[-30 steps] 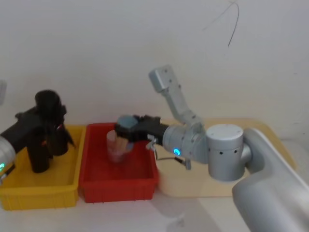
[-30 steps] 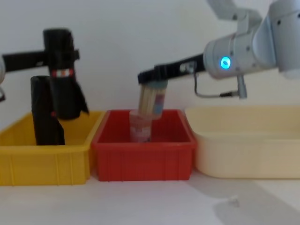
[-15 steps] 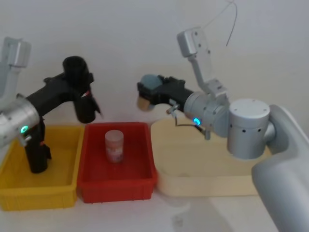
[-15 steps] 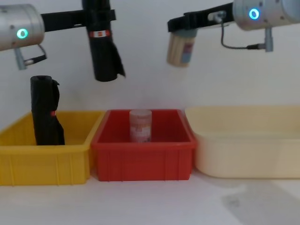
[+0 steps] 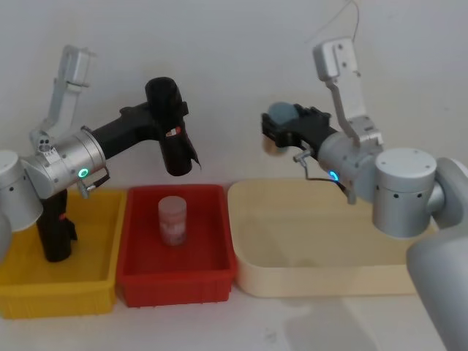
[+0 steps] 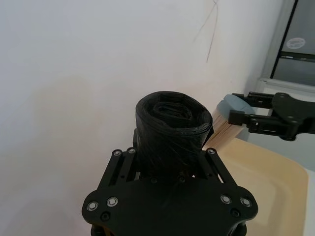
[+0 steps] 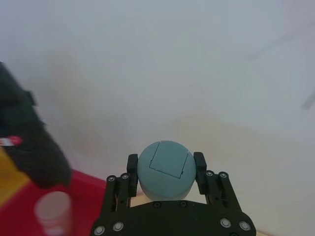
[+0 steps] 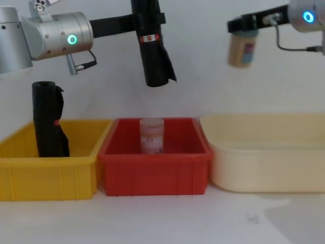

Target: Pick up the garbage bag with the one hand and transfer it to the other hand.

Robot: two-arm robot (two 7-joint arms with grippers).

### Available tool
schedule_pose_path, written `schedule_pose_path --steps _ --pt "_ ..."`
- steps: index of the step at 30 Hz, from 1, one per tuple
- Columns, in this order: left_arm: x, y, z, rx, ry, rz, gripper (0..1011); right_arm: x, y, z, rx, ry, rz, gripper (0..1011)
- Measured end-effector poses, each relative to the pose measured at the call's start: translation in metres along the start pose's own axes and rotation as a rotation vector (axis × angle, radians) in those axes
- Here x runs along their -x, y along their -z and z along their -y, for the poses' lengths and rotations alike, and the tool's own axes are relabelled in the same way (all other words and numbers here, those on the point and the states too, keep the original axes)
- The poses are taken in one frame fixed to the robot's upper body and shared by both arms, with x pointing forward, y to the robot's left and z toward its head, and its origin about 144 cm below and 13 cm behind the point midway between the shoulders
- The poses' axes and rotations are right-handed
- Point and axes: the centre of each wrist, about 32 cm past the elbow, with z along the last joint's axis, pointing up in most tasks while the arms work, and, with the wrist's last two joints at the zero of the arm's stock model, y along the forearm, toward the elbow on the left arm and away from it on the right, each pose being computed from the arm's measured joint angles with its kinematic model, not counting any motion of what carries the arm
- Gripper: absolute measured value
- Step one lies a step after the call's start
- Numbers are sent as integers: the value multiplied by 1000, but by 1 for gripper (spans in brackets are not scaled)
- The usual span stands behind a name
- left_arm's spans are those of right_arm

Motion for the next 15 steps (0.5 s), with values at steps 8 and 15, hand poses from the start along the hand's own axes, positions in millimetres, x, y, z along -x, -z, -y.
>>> schedule_pose_path --steps 8,15 --pt "-3 0 12 -7 40 -9 423 -20 21 6 56 102 -14 651" --pt "-4 -1 18 -13 60 -11 423 -29 36 16 104 142 -32 651"
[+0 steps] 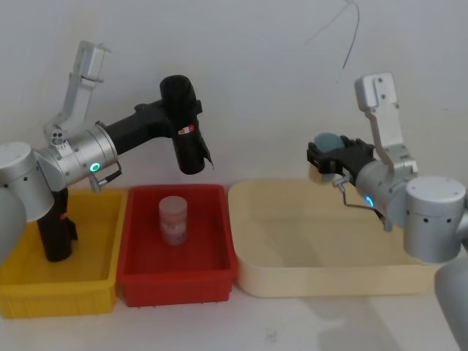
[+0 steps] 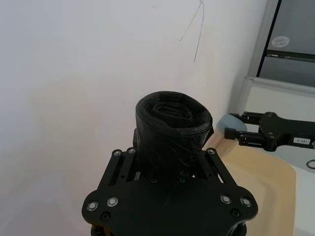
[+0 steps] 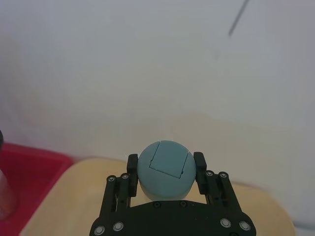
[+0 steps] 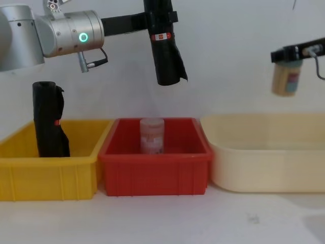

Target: Pick up the garbage bag with the one hand and transfer it to the other hand.

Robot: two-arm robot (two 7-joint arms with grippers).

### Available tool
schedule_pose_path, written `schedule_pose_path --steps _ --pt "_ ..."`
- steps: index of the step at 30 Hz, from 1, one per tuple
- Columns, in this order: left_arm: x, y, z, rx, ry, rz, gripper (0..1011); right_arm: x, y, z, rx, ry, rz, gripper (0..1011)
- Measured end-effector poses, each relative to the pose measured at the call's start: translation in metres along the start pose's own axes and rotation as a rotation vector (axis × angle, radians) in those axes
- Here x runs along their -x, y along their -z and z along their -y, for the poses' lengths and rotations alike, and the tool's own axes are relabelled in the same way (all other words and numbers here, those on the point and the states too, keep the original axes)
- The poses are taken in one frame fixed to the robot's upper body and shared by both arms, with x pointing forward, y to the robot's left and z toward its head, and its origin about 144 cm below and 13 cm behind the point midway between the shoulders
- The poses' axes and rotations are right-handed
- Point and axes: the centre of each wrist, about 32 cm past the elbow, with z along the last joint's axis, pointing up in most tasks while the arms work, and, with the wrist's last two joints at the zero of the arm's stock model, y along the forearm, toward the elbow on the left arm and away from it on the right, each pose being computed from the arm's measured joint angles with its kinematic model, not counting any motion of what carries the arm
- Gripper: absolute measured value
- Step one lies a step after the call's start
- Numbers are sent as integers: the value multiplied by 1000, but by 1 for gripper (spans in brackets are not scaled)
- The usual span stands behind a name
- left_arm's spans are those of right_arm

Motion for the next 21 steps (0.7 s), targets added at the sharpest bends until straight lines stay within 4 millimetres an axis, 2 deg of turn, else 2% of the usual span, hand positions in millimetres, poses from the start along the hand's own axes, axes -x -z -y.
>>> schedule_pose_path --steps 21 --pt "0 -3 4 -7 21 2 423 -3 22 12 94 -42 -52 668"
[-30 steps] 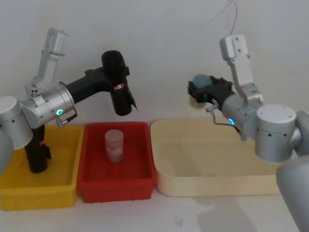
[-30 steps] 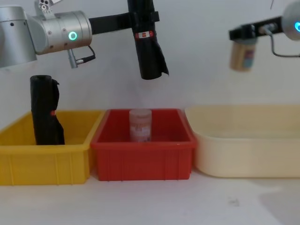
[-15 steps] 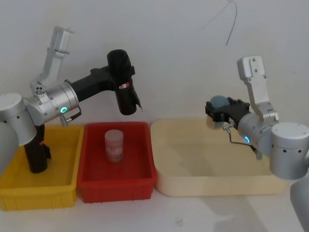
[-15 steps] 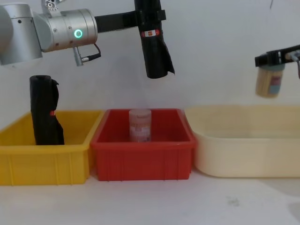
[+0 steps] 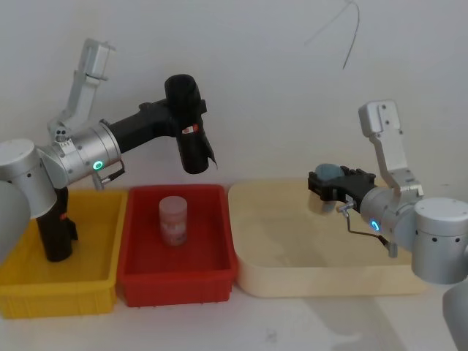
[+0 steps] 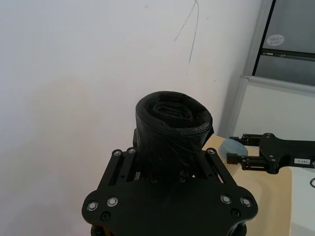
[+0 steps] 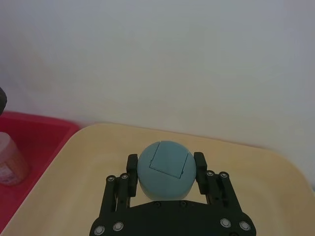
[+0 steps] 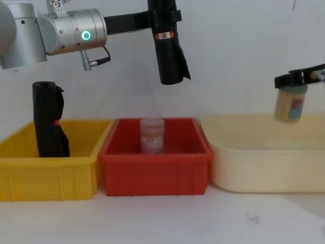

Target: Pick up the garbage bag with the one hand and transfer it to the other hand.

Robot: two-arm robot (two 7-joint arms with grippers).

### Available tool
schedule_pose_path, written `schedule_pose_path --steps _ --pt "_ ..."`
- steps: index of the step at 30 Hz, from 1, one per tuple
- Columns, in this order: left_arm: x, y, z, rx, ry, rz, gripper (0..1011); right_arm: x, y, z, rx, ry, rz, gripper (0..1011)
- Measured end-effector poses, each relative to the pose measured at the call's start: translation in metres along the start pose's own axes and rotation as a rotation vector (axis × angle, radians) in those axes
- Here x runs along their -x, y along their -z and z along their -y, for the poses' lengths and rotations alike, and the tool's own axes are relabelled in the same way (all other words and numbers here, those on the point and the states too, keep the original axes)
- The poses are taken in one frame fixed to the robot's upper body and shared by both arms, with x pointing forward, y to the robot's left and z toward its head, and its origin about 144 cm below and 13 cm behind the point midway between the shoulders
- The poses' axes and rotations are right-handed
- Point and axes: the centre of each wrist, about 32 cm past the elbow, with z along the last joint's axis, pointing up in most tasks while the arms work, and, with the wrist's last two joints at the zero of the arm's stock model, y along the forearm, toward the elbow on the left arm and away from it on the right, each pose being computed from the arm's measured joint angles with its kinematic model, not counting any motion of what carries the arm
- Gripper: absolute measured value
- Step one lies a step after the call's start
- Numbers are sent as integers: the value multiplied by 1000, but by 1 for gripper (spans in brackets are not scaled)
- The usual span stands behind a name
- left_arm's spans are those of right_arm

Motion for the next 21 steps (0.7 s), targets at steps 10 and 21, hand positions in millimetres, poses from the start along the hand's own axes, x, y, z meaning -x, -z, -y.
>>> schedule_pose_path --steps 10,21 --pt "0 0 0 -1 2 0 423 0 3 1 13 -11 -10 921" --pt "0 0 0 -1 3 0 423 1 5 2 17 -19 -12 1000"
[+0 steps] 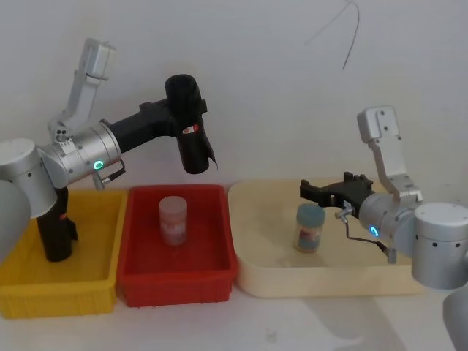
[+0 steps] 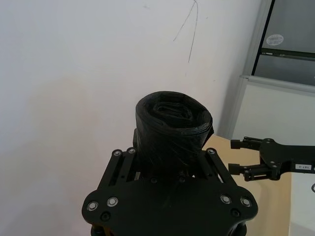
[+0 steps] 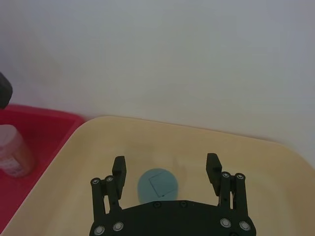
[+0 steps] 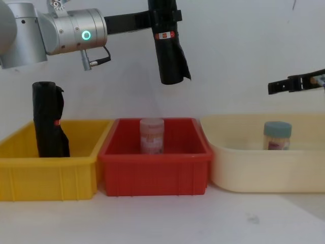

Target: Pick up the garbage bag with the one hand and transfer it to the other hand.

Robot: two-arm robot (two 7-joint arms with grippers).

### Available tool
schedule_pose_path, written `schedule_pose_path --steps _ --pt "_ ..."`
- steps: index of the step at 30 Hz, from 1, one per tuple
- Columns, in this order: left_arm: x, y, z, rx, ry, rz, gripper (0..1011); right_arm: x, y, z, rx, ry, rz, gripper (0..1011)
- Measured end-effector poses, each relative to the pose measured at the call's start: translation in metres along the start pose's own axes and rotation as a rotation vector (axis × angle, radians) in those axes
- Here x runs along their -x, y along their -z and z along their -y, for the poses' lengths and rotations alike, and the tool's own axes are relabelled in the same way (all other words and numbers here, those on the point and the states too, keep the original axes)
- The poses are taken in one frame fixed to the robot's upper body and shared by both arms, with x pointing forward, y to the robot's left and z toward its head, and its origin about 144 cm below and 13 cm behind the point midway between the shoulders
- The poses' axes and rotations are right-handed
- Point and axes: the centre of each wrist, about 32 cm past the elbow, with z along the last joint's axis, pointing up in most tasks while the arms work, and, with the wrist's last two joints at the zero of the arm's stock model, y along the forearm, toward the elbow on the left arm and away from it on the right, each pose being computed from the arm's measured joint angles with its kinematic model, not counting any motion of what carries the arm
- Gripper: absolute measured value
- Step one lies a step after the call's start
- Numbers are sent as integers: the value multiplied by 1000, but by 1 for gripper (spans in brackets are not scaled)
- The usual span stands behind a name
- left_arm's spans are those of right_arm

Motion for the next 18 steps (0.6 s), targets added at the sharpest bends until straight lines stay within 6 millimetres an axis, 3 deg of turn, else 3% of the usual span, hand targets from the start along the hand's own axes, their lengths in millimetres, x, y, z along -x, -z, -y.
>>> schedule_pose_path --steps 18 --pt "0 0 0 -1 1 0 423 10 -4 12 -126 -152 45 1000"
